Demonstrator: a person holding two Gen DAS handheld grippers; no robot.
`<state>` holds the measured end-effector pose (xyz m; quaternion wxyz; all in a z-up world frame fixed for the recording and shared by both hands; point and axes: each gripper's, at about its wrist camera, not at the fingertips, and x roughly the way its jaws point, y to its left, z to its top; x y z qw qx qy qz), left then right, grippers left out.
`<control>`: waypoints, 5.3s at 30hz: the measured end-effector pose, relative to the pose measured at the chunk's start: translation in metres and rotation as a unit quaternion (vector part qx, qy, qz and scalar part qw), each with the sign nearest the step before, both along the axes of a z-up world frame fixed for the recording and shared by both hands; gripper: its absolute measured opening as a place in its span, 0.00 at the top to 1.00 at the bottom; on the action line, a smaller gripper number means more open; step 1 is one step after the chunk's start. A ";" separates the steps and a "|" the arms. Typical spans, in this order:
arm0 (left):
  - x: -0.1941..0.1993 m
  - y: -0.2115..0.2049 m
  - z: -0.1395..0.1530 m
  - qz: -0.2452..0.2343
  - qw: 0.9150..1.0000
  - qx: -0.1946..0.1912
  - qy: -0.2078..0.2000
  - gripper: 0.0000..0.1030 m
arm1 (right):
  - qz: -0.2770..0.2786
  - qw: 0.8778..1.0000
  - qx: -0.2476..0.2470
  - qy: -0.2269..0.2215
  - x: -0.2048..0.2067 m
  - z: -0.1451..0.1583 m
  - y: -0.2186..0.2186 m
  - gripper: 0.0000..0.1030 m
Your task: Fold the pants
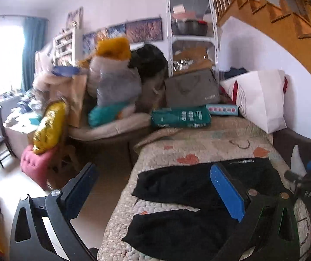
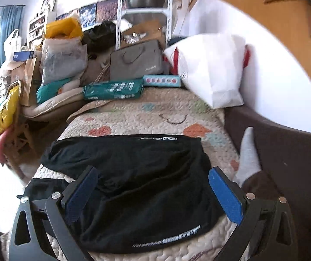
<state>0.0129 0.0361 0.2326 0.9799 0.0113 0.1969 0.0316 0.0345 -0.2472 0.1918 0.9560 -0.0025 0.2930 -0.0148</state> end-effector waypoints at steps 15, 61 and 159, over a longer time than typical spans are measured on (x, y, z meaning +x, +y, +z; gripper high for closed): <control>0.164 0.065 -0.090 0.009 0.986 -0.062 0.157 0.00 | 0.017 0.994 -0.036 0.104 0.144 -0.031 -0.063 0.00; 0.345 0.073 -0.219 -0.124 0.938 -0.092 0.310 0.43 | 0.204 0.945 -0.040 0.251 0.341 -0.159 -0.032 0.13; 0.048 0.157 -0.155 0.069 0.967 -0.142 0.200 0.27 | 0.273 0.914 -0.191 0.229 0.019 -0.148 0.114 0.89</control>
